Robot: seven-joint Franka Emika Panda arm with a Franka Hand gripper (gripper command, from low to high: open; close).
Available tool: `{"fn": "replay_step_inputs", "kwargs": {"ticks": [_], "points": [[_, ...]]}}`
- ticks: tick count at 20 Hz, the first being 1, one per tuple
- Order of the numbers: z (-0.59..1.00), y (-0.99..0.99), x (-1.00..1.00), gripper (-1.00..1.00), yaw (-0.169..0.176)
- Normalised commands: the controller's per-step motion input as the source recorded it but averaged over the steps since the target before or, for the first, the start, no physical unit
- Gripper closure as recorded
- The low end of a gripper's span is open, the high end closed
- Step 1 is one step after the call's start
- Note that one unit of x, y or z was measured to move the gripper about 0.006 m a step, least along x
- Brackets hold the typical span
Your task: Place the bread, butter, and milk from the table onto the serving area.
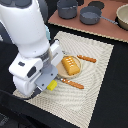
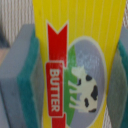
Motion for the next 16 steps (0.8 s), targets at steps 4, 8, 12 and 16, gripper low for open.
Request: {"fn": "replay_step_inputs", "kwargs": {"ticks": [4,8,12,16], "points": [[0.1,-0.33,0.86,1.0,-0.059],[0.41,-0.2,0.8,-1.0,-0.04],[0.96,-0.02,0.71,-1.0,-0.019],[1.0,0.0,0.44,-1.0,-0.001]]}}
